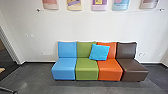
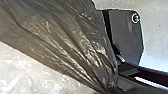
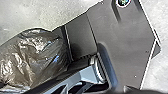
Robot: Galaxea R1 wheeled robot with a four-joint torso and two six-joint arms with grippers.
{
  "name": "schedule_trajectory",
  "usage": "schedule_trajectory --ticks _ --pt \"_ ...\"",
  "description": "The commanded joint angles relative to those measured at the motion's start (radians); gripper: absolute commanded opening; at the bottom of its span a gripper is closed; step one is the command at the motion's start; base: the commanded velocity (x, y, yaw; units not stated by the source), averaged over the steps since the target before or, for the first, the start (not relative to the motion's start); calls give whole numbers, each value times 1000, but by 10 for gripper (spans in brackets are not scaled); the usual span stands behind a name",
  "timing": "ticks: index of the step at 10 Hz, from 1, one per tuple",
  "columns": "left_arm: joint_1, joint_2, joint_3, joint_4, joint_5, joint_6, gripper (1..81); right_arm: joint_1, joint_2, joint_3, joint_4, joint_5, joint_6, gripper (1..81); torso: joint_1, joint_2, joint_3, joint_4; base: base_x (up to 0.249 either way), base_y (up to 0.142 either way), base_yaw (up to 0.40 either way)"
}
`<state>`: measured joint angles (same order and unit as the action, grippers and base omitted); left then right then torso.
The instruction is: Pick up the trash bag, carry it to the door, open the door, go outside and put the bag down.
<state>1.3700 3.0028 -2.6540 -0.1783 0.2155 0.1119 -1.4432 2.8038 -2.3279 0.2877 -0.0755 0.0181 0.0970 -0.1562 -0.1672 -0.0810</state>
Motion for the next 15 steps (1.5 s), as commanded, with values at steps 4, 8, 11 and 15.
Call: schedule_trajectory --ticks 4,8,11,15 --pt "-74 9 -15 2 71 17 10 45 39 -96 -7 -70 -4 811 -4 5 5 0 0 0 0" --pt "-68 24 -44 10 70 18 10 43 79 -165 -7 -70 -4 811 -5 5 5 0 0 0 0" --pt "-58 55 -99 42 70 20 10 45 105 -205 -10 -72 -6 811 -5 5 5 0 0 0 0" --pt "-58 56 -98 40 70 18 10 42 108 -208 -15 -72 -6 811 -5 5 5 0 0 0 0"
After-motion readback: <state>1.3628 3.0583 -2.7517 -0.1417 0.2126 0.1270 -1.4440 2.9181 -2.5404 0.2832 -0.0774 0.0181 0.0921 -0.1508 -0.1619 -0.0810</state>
